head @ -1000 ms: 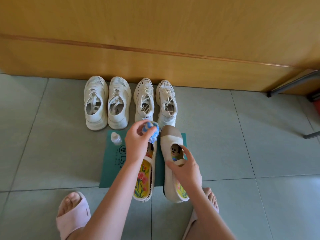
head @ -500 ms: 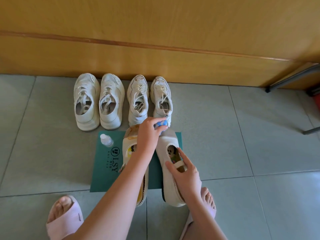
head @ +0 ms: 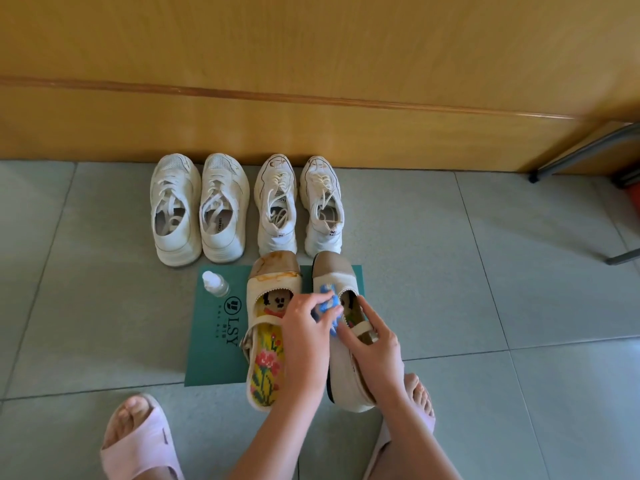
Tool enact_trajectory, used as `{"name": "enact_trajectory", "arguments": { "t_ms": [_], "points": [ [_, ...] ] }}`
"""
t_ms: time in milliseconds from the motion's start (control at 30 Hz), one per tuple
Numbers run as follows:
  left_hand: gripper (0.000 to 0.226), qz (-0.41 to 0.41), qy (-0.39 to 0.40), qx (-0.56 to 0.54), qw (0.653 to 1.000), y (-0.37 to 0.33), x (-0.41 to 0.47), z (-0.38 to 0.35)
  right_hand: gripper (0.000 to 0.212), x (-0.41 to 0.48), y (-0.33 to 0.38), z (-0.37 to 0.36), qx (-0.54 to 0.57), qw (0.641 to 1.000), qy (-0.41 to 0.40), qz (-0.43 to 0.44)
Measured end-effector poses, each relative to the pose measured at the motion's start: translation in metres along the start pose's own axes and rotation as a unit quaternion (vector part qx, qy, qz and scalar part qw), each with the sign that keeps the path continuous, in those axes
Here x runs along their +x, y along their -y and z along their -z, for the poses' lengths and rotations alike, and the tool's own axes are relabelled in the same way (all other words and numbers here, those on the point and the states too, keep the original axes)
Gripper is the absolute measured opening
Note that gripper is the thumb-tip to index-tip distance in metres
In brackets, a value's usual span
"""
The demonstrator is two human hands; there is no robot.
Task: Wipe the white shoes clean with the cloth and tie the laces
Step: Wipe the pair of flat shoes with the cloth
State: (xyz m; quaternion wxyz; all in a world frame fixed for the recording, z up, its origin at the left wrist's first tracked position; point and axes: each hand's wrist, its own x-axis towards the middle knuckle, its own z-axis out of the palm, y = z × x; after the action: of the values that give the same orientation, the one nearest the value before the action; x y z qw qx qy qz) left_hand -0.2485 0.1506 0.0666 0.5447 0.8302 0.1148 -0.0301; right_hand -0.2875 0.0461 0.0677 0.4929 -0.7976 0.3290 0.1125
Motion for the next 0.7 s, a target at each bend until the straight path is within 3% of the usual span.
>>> {"name": "enact_trajectory", "arguments": {
  "t_ms": [400,600,700],
  "points": [
    [0.021,-0.082,0.015,0.074,0.994,-0.025,0.089,-0.012,0.062,0.001,-0.004,-0.004,-0.045,0.999,0.004,0.014],
    [0.020,-0.124,0.120,0.114,0.978,-0.016,0.057,-0.020,0.071,0.002,-0.005,-0.008,-0.049,0.998,0.000,0.025],
    [0.020,-0.131,0.078,0.110,0.982,-0.012,0.042,-0.019,0.073,0.001,-0.005,-0.006,-0.047,0.999,0.001,0.028]
  ]
}}
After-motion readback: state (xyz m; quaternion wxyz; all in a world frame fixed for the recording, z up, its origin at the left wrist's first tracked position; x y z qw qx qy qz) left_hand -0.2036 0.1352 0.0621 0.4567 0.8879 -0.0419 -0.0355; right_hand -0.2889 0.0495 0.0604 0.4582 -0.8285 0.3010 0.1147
